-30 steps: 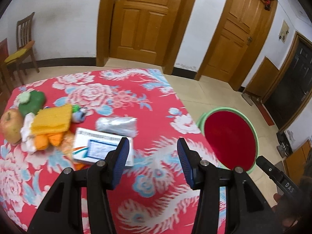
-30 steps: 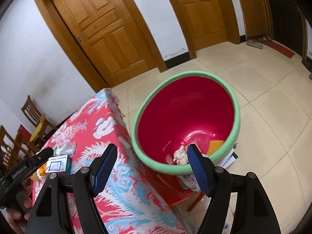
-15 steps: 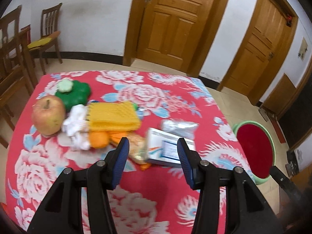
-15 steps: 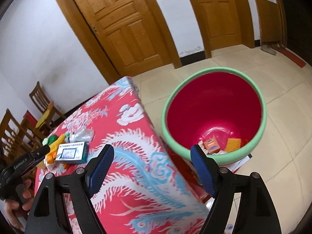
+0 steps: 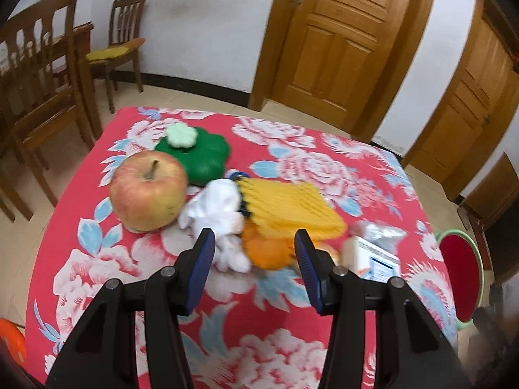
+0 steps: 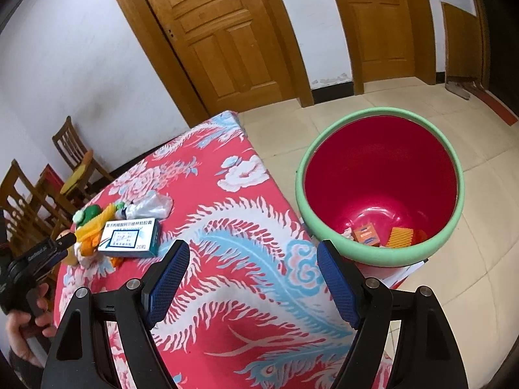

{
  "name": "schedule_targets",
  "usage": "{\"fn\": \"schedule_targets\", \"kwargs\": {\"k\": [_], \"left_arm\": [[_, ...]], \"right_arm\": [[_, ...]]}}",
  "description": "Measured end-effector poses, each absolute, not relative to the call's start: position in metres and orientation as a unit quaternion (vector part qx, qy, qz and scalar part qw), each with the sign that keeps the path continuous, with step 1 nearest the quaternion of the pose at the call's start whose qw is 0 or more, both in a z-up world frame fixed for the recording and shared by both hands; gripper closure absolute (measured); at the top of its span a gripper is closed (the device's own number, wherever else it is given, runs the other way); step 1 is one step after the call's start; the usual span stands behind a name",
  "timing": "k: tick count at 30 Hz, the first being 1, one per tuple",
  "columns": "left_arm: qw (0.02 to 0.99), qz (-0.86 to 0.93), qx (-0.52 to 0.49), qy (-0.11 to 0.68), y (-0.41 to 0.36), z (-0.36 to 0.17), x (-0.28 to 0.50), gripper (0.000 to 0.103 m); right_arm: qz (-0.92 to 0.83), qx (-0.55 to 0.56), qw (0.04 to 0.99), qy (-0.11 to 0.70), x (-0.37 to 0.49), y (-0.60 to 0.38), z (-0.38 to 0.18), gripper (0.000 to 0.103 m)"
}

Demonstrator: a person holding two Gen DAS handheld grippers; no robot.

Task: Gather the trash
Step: 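Move both tools back toward the table while the left tool approaches the white cloth, then hold the white cloth in the left tool while the right tool approaches the white medicine box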

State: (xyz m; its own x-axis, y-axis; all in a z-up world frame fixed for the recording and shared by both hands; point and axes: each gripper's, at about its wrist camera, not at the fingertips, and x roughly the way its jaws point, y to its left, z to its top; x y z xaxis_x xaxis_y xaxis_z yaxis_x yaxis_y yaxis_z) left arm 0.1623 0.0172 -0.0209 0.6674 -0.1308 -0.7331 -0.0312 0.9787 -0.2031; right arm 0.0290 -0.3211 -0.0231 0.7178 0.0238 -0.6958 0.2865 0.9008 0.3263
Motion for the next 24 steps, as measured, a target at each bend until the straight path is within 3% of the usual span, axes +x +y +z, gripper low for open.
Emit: {"fn": "schedule_targets", "kwargs": {"k": [19,24], "left_arm": [[0.89,0.004,-0.114,0.441,0.039,-0.06,0.188,0.052],[0.88,-0.008,-0.134,0.455,0.042,-0.067,0.189,0.069]], "right_arm": [[-0.07,0.203,0.899,0.382,0.035,-0.314,-0.028,0.021],[-0.068,0.199,0.899,0.384,0.037,-0.311,-0.029,0.021]]}}
